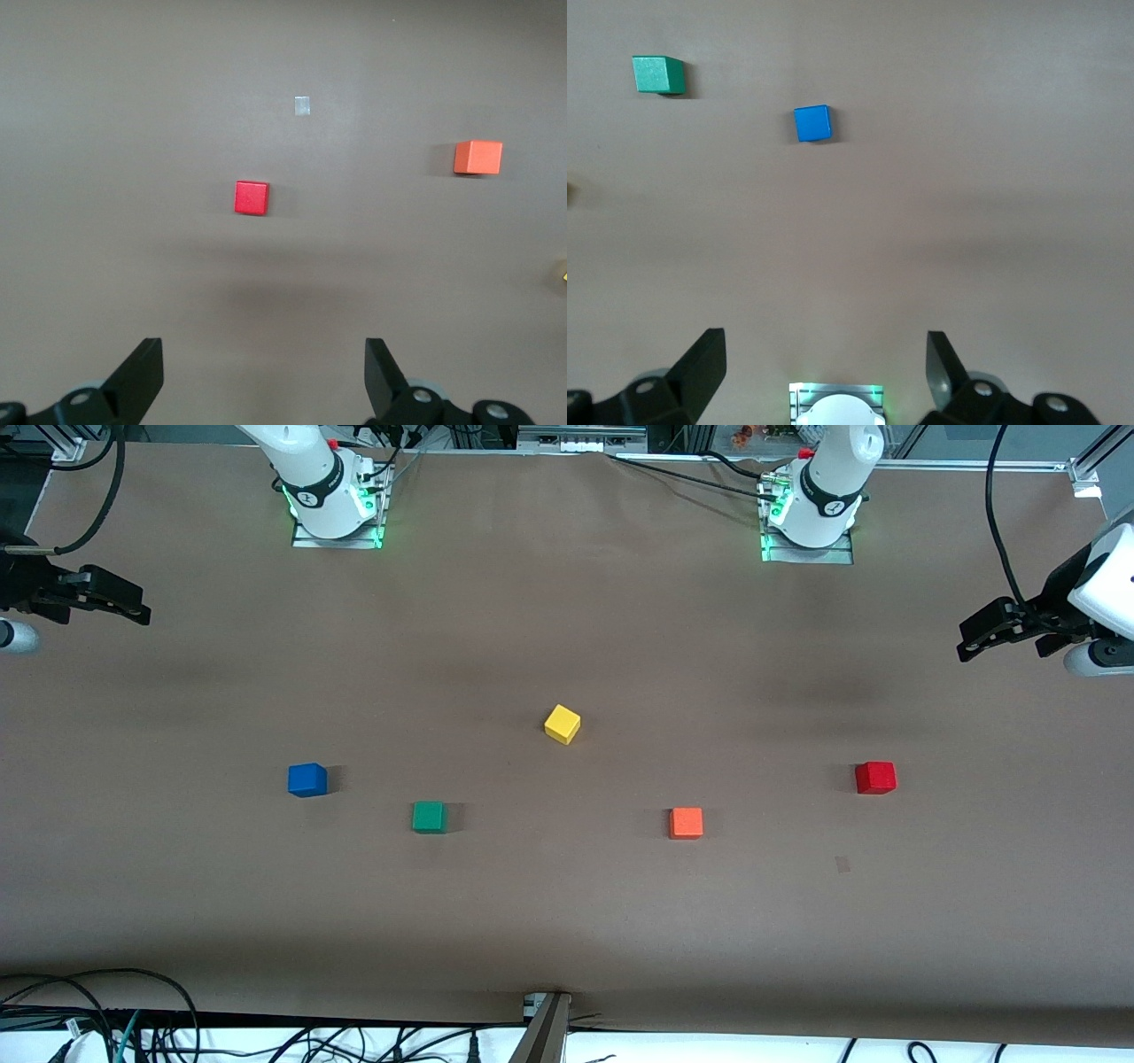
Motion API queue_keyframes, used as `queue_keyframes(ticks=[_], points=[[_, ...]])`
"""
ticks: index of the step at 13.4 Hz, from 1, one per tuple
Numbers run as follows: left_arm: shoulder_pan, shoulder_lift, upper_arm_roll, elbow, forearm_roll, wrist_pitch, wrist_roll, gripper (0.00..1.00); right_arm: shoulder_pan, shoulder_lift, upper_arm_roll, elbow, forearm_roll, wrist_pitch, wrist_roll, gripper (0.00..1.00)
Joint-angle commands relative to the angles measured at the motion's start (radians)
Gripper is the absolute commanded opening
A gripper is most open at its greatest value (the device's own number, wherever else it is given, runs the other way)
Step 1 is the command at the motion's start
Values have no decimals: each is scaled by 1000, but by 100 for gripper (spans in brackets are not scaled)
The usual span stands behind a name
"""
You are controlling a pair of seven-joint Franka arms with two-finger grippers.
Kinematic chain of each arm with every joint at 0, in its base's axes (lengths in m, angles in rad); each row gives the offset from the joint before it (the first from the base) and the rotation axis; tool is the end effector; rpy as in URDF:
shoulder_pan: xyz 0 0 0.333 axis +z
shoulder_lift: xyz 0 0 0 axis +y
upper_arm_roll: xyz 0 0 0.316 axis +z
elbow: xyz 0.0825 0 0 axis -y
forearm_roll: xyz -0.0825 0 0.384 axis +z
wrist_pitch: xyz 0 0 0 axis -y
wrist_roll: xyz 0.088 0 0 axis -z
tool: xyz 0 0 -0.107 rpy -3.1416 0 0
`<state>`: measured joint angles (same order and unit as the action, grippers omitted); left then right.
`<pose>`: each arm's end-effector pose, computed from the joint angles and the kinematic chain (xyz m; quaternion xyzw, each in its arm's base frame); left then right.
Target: Pass red block to right arm, stack on blue
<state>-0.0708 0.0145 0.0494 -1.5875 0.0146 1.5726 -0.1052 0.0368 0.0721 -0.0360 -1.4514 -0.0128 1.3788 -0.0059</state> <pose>0.5582 -0.0106 0.6087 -0.9990 -0.0418 0.0142 0.0086 0.5564 -0.0003 0.6243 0.9974 0.0025 -0.0723 0.0075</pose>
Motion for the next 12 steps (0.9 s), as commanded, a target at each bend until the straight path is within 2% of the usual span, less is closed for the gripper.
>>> queue_keyframes(ticks=[1, 12], points=[[9, 19, 9, 34, 34, -11, 21, 100, -12, 11, 4, 26, 13, -7, -13, 100], [-3, 21, 3, 32, 22, -31, 22, 100, -11, 11, -2, 26, 13, -7, -11, 100]])
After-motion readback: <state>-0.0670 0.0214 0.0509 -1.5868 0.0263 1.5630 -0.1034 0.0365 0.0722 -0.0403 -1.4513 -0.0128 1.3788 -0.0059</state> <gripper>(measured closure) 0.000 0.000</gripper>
